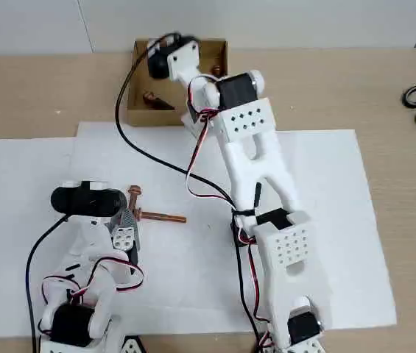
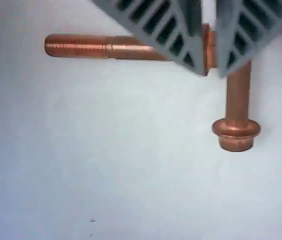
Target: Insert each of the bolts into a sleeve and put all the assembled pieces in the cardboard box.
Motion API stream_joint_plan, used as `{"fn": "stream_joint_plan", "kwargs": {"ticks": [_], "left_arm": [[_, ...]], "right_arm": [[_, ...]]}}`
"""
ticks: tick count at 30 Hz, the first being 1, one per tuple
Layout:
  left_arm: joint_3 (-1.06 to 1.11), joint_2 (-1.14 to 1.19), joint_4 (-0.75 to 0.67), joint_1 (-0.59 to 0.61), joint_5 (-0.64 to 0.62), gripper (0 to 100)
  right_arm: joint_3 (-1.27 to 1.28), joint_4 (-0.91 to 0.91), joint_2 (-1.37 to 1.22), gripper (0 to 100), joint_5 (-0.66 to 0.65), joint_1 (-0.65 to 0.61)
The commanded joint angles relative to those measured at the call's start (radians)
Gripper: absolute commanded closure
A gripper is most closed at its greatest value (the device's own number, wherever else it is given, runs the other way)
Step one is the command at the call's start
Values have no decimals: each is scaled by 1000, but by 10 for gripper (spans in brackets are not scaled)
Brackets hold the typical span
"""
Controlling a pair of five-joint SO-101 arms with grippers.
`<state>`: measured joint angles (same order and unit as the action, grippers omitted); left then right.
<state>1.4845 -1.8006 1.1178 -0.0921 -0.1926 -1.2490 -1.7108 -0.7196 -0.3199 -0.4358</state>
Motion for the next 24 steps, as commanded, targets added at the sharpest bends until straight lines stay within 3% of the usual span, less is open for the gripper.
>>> {"fn": "stream_joint_plan", "kwargs": {"ticks": [1, 9, 17, 24], "left_arm": [[-5, -11, -20, 2, 2, 994], [-16, -11, -71, 17, -58, 994], [-50, -5, -287, 176, -91, 994], [-44, -2, -288, 212, -91, 994]], "right_arm": [[-129, -7, 102, 996, 14, -12], [-140, -16, 203, 996, 14, -7], [100, -16, 364, 996, 14, -5], [288, -16, 458, 996, 15, -5]]}}
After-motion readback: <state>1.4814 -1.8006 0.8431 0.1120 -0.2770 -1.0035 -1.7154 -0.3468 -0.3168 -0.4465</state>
